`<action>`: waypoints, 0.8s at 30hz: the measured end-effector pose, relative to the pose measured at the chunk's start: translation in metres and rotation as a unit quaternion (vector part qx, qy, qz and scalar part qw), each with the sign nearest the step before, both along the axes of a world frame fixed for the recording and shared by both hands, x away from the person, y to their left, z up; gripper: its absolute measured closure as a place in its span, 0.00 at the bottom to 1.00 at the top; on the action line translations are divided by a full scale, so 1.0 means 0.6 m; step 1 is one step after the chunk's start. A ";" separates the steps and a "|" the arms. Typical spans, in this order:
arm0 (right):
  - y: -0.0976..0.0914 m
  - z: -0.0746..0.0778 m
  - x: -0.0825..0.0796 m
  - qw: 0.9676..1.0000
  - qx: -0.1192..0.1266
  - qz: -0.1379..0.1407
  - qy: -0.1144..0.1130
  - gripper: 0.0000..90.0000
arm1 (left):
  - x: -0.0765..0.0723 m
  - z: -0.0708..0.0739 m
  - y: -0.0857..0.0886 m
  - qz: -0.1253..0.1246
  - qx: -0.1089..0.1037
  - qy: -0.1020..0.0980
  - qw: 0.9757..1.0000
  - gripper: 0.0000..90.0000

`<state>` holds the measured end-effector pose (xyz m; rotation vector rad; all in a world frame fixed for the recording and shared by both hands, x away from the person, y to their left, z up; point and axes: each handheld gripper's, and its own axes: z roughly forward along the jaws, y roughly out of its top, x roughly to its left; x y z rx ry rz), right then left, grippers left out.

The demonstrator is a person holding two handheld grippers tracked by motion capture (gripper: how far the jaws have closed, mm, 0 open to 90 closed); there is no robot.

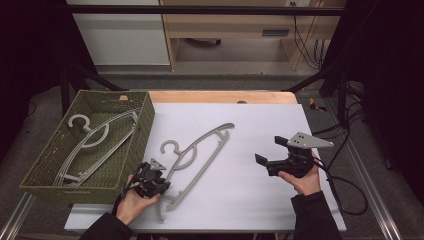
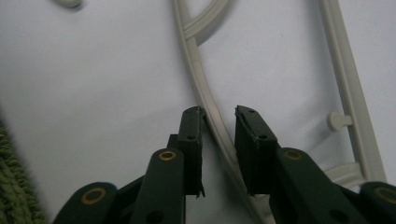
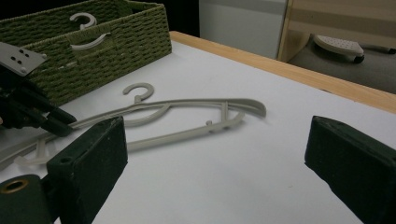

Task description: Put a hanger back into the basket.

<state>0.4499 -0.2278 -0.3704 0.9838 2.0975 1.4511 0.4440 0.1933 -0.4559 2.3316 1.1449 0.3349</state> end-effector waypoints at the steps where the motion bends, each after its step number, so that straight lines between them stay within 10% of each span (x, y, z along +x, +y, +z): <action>1: 0.000 0.000 0.000 1.000 0.000 0.000 0.000 0.07 | 0.000 0.001 0.001 -0.002 -0.006 0.004 1.000 0.84; 24: 0.001 -0.001 0.001 1.000 -0.001 -0.001 0.001 0.07 | -0.002 -0.004 -0.024 -0.023 0.028 -0.002 0.999 0.90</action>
